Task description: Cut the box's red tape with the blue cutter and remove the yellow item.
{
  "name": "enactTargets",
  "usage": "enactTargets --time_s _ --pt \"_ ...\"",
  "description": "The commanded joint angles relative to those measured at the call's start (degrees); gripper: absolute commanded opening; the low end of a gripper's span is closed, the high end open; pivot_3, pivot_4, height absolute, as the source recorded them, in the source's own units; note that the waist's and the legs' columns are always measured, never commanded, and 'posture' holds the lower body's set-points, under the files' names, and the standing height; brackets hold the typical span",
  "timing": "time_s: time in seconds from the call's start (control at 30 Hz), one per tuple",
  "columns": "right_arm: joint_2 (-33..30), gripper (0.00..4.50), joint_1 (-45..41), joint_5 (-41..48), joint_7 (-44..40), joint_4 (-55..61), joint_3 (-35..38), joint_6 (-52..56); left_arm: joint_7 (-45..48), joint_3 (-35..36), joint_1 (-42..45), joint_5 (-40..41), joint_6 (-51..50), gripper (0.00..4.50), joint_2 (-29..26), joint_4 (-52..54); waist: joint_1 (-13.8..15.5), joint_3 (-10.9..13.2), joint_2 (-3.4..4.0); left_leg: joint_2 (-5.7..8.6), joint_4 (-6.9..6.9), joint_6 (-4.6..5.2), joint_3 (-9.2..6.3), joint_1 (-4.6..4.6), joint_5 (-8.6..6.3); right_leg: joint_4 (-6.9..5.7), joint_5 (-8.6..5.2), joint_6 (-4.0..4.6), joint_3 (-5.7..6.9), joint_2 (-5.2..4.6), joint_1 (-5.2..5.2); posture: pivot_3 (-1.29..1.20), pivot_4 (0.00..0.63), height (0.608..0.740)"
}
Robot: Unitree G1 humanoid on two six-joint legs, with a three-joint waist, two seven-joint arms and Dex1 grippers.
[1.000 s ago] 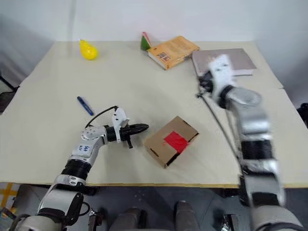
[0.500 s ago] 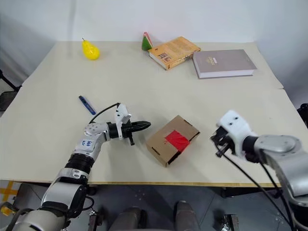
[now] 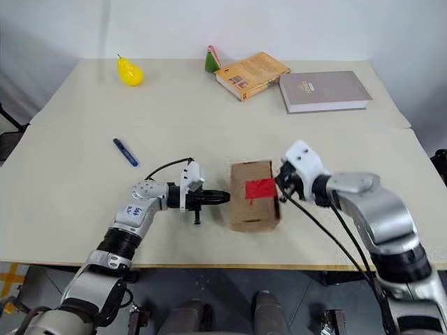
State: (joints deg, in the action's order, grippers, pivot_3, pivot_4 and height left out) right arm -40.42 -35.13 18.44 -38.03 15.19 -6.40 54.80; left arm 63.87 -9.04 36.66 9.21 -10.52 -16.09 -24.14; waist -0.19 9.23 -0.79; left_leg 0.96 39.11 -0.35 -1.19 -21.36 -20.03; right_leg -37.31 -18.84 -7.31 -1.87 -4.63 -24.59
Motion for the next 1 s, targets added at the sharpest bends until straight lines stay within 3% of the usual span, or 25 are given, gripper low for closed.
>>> enactTargets --time_s 0.03,0.2,0.33,0.5,0.6,0.73,0.87,1.0 --pt "1.6 0.0 -3.7 -2.5 -1.3 -5.8 -1.9 -6.2 -0.4 -0.3 -0.1 1.2 -1.7 0.04 0.2 3.6 0.0 0.0 0.0 0.0 -0.01 0.0 0.0 0.0 0.0 0.0 0.0 0.0 0.01 0.0 0.0 0.0 0.15 0.74" --pt "4.1 0.0 -7.3 -5.3 -2.5 -12.8 -3.9 -13.2 -0.8 -1.8 -1.3 1.2 -5.4 0.04 0.3 7.4 -0.1 0.0 0.0 0.01 -0.03 0.01 0.0 -0.06 -0.01 -0.09 0.03 -0.05 0.03 -0.01 -0.01 0.0 0.15 0.74" --pt "3.1 0.0 -7.8 -7.2 0.4 -12.8 -0.1 -14.5 -3.1 1.0 -2.2 1.9 -7.3 0.04 -1.8 9.4 0.0 0.0 0.0 0.01 -0.02 0.01 0.0 -0.09 -0.01 -0.1 0.04 -0.07 0.04 -0.02 -0.04 0.0 0.15 0.74" --pt "-4.6 0.0 -2.3 -5.1 -0.2 -1.3 7.5 -6.3 -7.1 5.7 0.4 1.1 -3.0 0.04 -5.7 1.3 0.2 0.0 0.03 0.0 -0.02 0.01 -0.07 -0.16 -0.01 -0.09 0.04 -0.07 0.1 -0.06 -0.1 0.0 0.15 0.74" --pt "-14.4 0.0 8.1 -5.3 -2.8 7.5 12.2 -0.1 -14.8 9.9 9.0 0.4 3.8 0.04 -4.6 -13.7 1.5 0.0 -0.02 0.04 0.0 0.0 -0.22 -0.19 -0.03 0.03 0.04 -0.07 0.2 -0.08 -0.05 0.0 0.15 0.74" --pt "-23.1 0.0 20.4 -2.3 -7.3 16.8 14.9 6.7 -14.2 9.1 16.8 -1.6 11.8 0.04 -2.1 -26.7 1.9 0.1 -0.05 0.26 0.03 0.25 -0.18 -0.38 -0.11 0.24 0.12 -0.23 0.36 0.04 -0.02 0.0 0.15 0.74" --pt "-20.9 0.0 24.6 2.9 -7.4 24.3 15.9 12.5 -12.3 8.8 21.9 -2.8 16.5 0.04 1.1 -35.7 1.4 0.1 -0.11 0.36 0.1 0.55 0.24 -0.39 -0.25 0.37 0.27 -0.51 0.37 -0.08 -0.04 0.0 0.15 0.74" --pt "-12.6 0.0 22.8 4.5 -1.3 27.5 11.6 16.0 -7.1 6.6 25.6 -4.7 18.2 0.04 5.8 -41.3 1.3 0.2 -0.31 0.29 0.18 0.55 0.32 -0.36 -0.24 0.37 0.31 -0.55 0.47 -0.06 -0.04 0.0 0.15 0.74"
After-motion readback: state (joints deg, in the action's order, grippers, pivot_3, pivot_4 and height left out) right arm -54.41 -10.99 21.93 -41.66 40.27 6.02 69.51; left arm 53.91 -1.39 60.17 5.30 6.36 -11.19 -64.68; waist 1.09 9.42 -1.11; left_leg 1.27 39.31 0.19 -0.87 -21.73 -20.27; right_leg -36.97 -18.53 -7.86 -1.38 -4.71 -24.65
